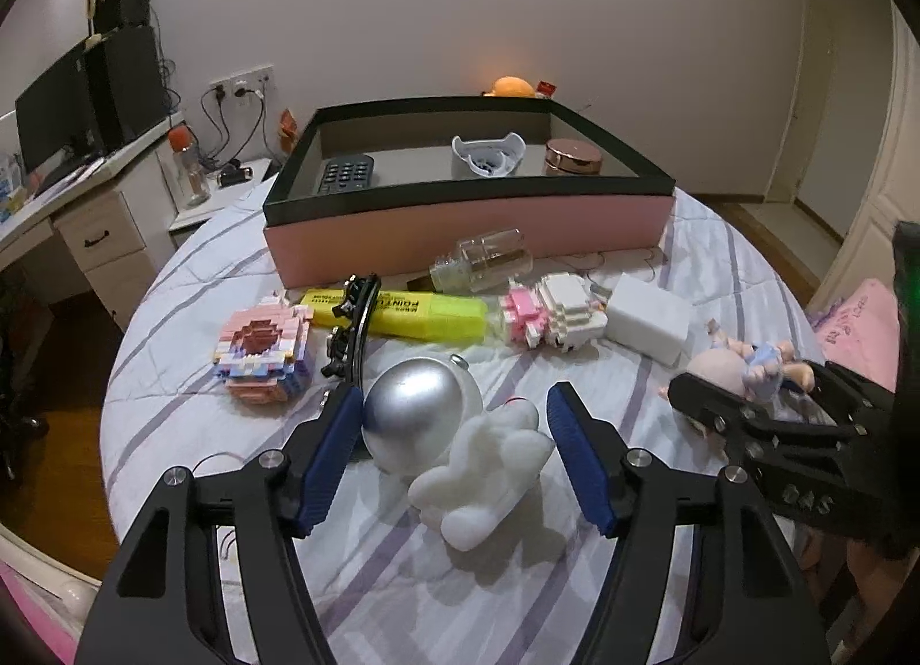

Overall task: Organize rigid objects
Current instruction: 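Close the left tool on the white astronaut figurine while the right tool holds the doll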

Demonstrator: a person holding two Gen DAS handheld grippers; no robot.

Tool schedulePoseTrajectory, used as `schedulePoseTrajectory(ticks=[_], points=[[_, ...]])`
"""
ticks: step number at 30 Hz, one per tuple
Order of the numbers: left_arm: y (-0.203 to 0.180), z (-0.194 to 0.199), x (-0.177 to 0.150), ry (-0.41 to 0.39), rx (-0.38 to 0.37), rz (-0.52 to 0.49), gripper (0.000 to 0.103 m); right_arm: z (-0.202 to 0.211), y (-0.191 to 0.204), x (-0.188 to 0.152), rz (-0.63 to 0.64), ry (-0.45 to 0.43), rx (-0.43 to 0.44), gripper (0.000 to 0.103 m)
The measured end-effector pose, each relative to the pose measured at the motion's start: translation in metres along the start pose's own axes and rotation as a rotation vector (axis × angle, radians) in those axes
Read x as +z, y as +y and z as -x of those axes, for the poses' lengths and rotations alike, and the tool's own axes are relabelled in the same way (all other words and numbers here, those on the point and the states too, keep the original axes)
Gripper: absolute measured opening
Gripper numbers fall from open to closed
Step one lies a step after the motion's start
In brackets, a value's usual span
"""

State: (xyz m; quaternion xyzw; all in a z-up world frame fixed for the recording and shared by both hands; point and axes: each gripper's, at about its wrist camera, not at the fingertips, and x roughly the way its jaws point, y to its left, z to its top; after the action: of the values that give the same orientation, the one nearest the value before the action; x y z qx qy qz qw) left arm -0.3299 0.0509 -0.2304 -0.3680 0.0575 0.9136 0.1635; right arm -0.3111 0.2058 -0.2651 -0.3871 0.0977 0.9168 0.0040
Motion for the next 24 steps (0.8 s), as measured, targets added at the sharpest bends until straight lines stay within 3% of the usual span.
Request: schedulePoseTrajectory(ticks=[2, 3, 4, 11, 13, 24], points=[[0.001, 0.004, -0.003, -0.004, -0.001, 0.000, 0.067, -0.002, 0.003, 0.000, 0.012, 0.002, -0.020, 0.084], [0.001, 0.005, -0.005, -0.003, -0.005, -0.003, 0.060, -0.003, 0.004, 0.000, 0.018, 0.004, -0.024, 0.084], [0.002, 0.006, -0.006, 0.000, -0.007, 0.001, 0.061, -0.003, 0.004, 0.000, 0.021, 0.003, -0.023, 0.084], [0.012, 0.020, -0.012, -0.008, -0.043, 0.017, 0.055, 0.003, 0.002, -0.002, 0.068, -0.002, 0.026, 0.078], [0.013, 0.024, -0.012, -0.014, -0.056, 0.016, 0.038, 0.004, 0.002, -0.003, 0.078, -0.011, 0.037, 0.078], [0.020, 0.023, -0.018, 0.004, -0.074, 0.049, 0.040, 0.006, 0.003, -0.005, 0.089, 0.003, 0.065, 0.078]])
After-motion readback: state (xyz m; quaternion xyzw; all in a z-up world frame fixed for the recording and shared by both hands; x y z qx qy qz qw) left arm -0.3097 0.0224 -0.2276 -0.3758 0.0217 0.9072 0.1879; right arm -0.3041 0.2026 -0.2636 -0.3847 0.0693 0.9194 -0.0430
